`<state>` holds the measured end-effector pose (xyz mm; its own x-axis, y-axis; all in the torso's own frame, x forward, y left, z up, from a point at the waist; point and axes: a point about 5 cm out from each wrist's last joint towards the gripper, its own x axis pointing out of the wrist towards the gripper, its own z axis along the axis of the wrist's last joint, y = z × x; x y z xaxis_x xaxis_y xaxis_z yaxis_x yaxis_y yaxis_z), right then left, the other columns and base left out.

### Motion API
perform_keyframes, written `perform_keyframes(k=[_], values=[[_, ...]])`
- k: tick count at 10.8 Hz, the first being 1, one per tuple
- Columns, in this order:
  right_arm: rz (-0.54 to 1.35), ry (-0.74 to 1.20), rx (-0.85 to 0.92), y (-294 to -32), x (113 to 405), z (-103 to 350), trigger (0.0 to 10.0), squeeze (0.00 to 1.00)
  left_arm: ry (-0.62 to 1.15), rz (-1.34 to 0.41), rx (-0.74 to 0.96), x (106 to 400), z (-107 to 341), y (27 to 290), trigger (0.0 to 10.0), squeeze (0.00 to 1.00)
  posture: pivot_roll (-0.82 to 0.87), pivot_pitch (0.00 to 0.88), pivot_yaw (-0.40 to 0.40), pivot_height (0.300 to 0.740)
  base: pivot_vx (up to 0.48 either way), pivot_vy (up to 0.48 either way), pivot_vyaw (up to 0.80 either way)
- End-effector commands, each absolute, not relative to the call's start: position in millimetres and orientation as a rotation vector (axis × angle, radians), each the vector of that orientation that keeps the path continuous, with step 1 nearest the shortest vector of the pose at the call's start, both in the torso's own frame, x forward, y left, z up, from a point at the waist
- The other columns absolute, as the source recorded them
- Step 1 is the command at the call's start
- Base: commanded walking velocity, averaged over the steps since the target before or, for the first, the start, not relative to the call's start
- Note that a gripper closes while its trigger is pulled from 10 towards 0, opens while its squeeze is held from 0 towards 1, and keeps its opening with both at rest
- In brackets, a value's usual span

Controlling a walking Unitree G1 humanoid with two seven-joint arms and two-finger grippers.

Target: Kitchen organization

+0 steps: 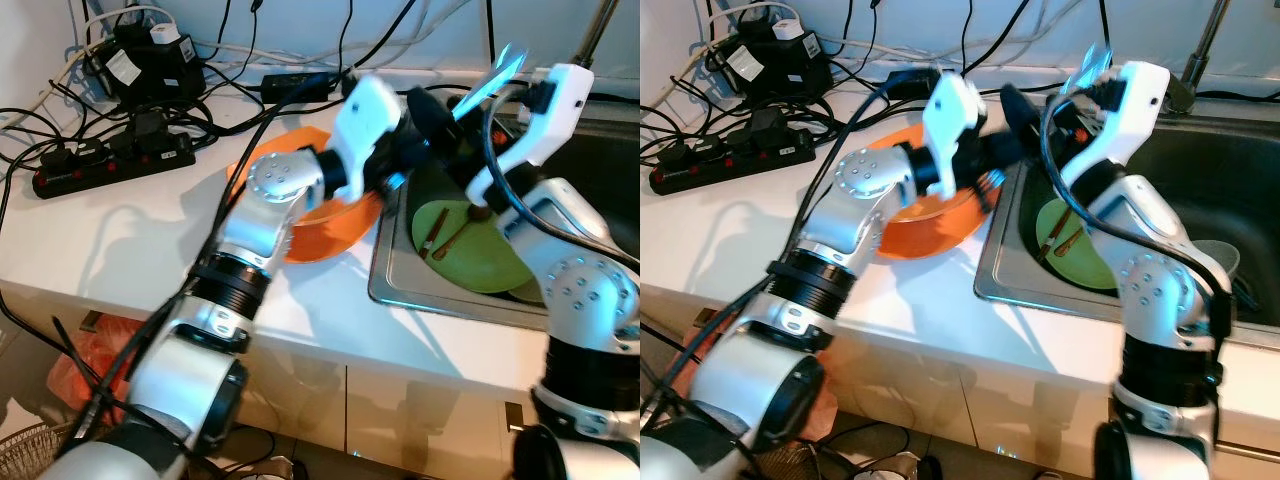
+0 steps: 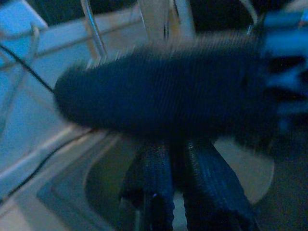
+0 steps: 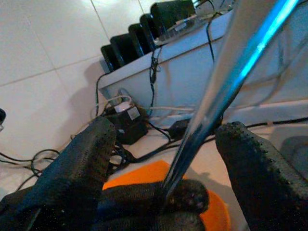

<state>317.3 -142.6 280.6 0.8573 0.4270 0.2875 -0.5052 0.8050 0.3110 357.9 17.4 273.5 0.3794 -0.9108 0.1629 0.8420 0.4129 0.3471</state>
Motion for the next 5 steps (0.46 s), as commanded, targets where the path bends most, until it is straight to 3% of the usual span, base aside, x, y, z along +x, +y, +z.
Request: perform_keyframes(k=[1,5], values=[[0.504,-0.239,0.413,-142.5,317.1,286.4,0.0,0.0,-0.376,-1.108,0.198,357.8,277.2,22.9,0.0,0.0,-0.02,0.061,0.096,0.74,0.0,0.0,0.0],[0.484,-0.269,0.462,-146.4,319.5,291.7,0.0,0.0,-0.353,-1.104,0.201,356.3,268.1,25.9,0.0,0.0,-0.02,0.058,0.095,0.74,0.0,0.0,0.0]])
